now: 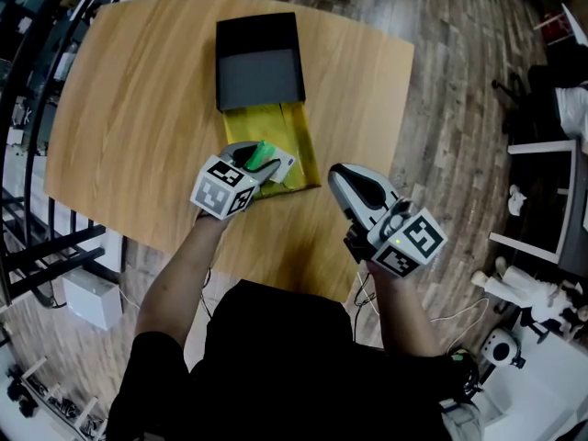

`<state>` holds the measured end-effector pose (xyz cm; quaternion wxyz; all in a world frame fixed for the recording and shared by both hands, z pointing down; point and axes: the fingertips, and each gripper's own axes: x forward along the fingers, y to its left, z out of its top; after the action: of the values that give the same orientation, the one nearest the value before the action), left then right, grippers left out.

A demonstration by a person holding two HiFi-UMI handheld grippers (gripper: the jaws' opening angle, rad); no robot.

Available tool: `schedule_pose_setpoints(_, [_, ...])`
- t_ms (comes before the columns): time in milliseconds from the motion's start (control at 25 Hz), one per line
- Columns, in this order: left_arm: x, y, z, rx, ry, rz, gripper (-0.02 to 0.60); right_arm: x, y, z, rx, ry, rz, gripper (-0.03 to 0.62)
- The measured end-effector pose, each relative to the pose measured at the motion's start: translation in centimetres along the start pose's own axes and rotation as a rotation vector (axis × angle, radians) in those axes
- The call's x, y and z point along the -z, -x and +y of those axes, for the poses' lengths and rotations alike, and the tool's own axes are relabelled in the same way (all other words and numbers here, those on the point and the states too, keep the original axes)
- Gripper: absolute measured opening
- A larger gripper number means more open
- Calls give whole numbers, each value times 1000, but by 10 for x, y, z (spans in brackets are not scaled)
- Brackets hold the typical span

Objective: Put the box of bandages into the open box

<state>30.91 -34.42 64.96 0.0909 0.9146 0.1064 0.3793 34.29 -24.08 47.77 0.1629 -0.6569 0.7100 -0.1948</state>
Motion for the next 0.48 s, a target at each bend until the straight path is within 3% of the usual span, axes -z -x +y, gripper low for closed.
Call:
schedule_pose_setpoints(280, [-16,19,30,-176,-103,-30,256,3,-6,-6,-15,-11,11,38])
schedule_pose_setpoints(480, [-22,48,29,-186,-96,-85,252,-5,-16,11,-31,3,12,39])
